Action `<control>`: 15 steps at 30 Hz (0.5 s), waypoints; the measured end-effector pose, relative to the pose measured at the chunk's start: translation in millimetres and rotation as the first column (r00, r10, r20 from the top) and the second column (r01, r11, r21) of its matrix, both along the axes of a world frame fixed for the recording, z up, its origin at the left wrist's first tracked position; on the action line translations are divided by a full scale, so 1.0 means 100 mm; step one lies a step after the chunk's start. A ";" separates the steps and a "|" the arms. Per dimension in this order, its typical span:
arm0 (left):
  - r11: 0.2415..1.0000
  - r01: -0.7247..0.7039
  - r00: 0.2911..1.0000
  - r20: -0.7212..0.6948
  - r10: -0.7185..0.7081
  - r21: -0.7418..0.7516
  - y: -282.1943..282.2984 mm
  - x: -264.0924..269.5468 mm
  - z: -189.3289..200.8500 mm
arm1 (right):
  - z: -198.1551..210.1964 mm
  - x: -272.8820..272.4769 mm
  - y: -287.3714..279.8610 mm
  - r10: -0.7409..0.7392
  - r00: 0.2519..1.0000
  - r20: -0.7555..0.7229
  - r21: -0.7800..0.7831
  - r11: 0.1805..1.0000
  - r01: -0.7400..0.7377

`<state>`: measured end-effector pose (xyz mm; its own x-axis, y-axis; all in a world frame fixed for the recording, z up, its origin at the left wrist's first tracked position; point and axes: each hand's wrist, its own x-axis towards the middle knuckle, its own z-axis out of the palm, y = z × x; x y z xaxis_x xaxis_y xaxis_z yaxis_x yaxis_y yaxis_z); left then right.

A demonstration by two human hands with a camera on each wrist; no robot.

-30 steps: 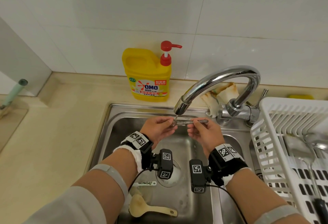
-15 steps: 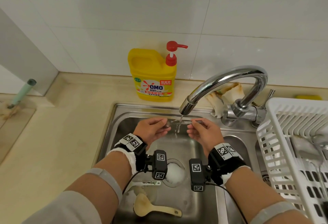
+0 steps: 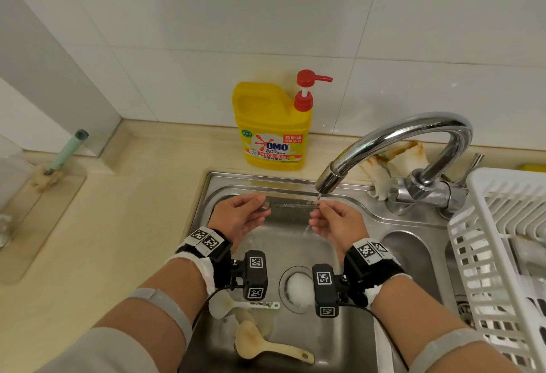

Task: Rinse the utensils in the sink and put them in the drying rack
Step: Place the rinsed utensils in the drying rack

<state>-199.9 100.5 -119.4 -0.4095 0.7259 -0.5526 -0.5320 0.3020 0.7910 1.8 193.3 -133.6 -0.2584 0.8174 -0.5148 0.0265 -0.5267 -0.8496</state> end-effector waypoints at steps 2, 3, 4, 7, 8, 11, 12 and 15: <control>1.000 -0.004 1.000 -0.009 0.004 0.003 -0.02 -0.03 0.00 | 0.01 -0.02 0.00 0.016 1.000 0.012 -0.002 1.000 -0.016; 1.000 -0.006 1.000 -0.012 0.006 0.004 -0.04 -0.05 0.01 | 0.01 -0.03 0.00 0.026 1.000 0.013 -0.008 1.000 -0.026; 1.000 -0.013 1.000 -0.015 0.013 0.003 -0.05 -0.06 0.01 | 0.01 -0.04 0.00 0.039 0.999 0.008 -0.016 0.999 -0.039; 0.999 -0.033 0.999 -0.023 0.033 0.007 -0.07 -0.09 0.00 | 0.03 -0.08 0.00 0.098 0.995 0.000 -0.025 0.995 -0.098; 0.999 -0.038 0.999 -0.023 0.038 0.010 -0.08 -0.09 0.01 | 0.04 -0.10 -0.01 0.118 0.993 0.012 -0.018 0.993 -0.118; 0.998 -0.058 0.998 -0.014 0.058 0.018 -0.08 -0.09 0.01 | 0.08 -0.15 -0.01 0.141 0.989 0.041 0.004 0.990 -0.142; 0.998 -0.063 0.998 -0.013 0.063 0.019 -0.09 -0.10 0.01 | 0.08 -0.16 -0.01 0.144 0.988 0.047 0.006 0.989 -0.144; 0.998 -0.064 0.998 -0.022 0.064 0.017 -0.09 -0.09 -0.01 | 0.10 -0.16 0.00 0.137 0.990 0.014 -0.005 0.991 -0.137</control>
